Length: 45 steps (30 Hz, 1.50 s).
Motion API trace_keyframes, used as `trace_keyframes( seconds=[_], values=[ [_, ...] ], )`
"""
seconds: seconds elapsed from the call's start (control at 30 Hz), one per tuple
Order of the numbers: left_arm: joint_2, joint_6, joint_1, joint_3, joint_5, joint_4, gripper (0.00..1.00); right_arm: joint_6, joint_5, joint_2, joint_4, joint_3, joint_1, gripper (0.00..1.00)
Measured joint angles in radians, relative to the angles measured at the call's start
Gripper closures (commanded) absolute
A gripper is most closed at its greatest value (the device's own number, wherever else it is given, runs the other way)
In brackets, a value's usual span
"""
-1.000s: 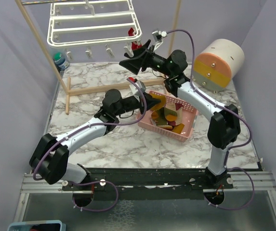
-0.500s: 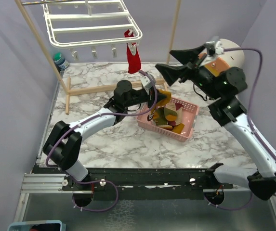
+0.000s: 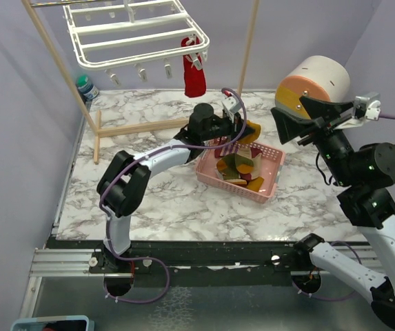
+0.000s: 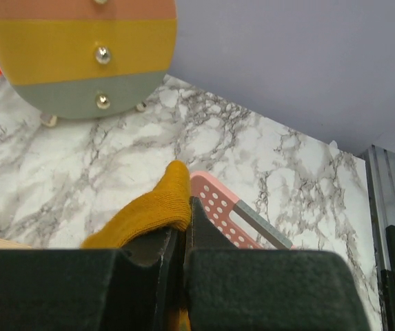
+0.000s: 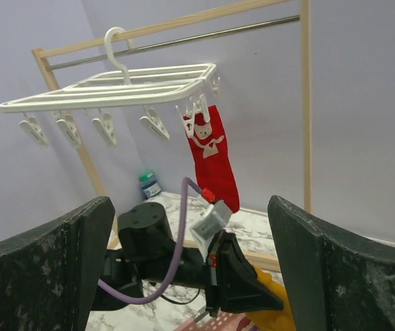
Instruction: Remove the socks clipped to the hanger
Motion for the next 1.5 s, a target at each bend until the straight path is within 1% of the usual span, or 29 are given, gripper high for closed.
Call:
trace_keyframes(
  seconds=[0.1,0.17,0.3,0.4,0.5,0.57,0.63,0.7,0.73,0.8,0.83,0.87,0.9,0.93,0.97,1.0,1.03,1.23,1.3,1.5],
  values=[
    [0.067,-0.02,-0.023,0.022,-0.015,-0.012,1.0,-0.003,0.024,-0.047,-0.029,-0.012,0.0,0.0],
    [0.085,-0.027,-0.042,0.024,-0.029,-0.025,1.0,-0.009,0.034,-0.068,-0.039,-0.016,0.0,0.0],
    [0.078,-0.042,-0.1,0.013,-0.077,-0.036,1.0,-0.024,0.044,-0.09,-0.059,-0.019,0.0,0.0],
    [0.026,-0.056,-0.155,-0.067,-0.129,-0.035,1.0,-0.029,0.044,-0.101,-0.072,-0.024,0.0,0.0],
    [-0.031,-0.068,-0.199,-0.157,-0.195,-0.053,1.0,-0.029,0.044,-0.115,-0.081,-0.033,0.0,0.0],
    [-0.062,-0.071,-0.223,-0.2,-0.274,-0.095,1.0,-0.029,0.043,-0.124,-0.084,-0.037,0.0,0.0],
    [-0.072,-0.07,-0.236,-0.208,-0.349,-0.148,1.0,-0.03,0.043,-0.131,-0.084,-0.037,0.0,0.0],
    [-0.073,-0.066,-0.246,-0.202,-0.424,-0.201,0.97,-0.03,0.042,-0.138,-0.084,-0.037,0.0,0.0],
    [-0.073,-0.064,-0.252,-0.196,-0.458,-0.241,0.94,-0.03,0.041,-0.141,-0.084,-0.037,0.0,0.0],
    [-0.071,-0.06,-0.256,-0.177,-0.499,-0.307,0.84,-0.031,0.041,-0.146,-0.085,-0.037,0.0,0.0],
    [-0.067,-0.058,-0.259,-0.16,-0.514,-0.336,0.74,-0.032,0.041,-0.148,-0.085,-0.037,0.0,0.0],
    [-0.059,-0.056,-0.264,-0.133,-0.526,-0.369,0.57,-0.034,0.041,-0.15,-0.087,-0.037,0.0,0.0],
    [-0.05,-0.055,-0.27,-0.111,-0.535,-0.392,0.45,-0.037,0.041,-0.153,-0.089,-0.037,0.0,0.0],
    [-0.042,-0.05,-0.277,-0.088,-0.543,-0.415,0.37,-0.038,0.041,-0.156,-0.09,-0.037,0.0,0.0],
    [-0.033,-0.049,-0.286,-0.064,-0.549,-0.438,0.24,-0.04,0.041,-0.158,-0.091,-0.037,0.0,0.0],
    [-0.027,-0.043,-0.295,-0.042,-0.562,-0.465,0.05,-0.044,0.041,-0.161,-0.092,-0.037,0.0,0.0],
    [-0.025,-0.039,-0.304,-0.029,-0.573,-0.486,0.02,-0.046,0.042,-0.163,-0.094,-0.037,0.0,0.0],
    [-0.067,-0.018,-0.354,-0.029,-0.658,-0.597,0.01,-0.047,0.041,-0.169,-0.104,-0.037,0.0,0.0],
    [-0.121,-0.014,-0.364,-0.053,-0.679,-0.625,0.01,-0.045,0.04,-0.169,-0.104,-0.04,0.0,0.0],
    [-0.397,0.031,-0.364,-0.126,-0.752,-0.663,0.01,-0.029,0.035,-0.169,-0.106,-0.057,0.0,0.0]
  ],
)
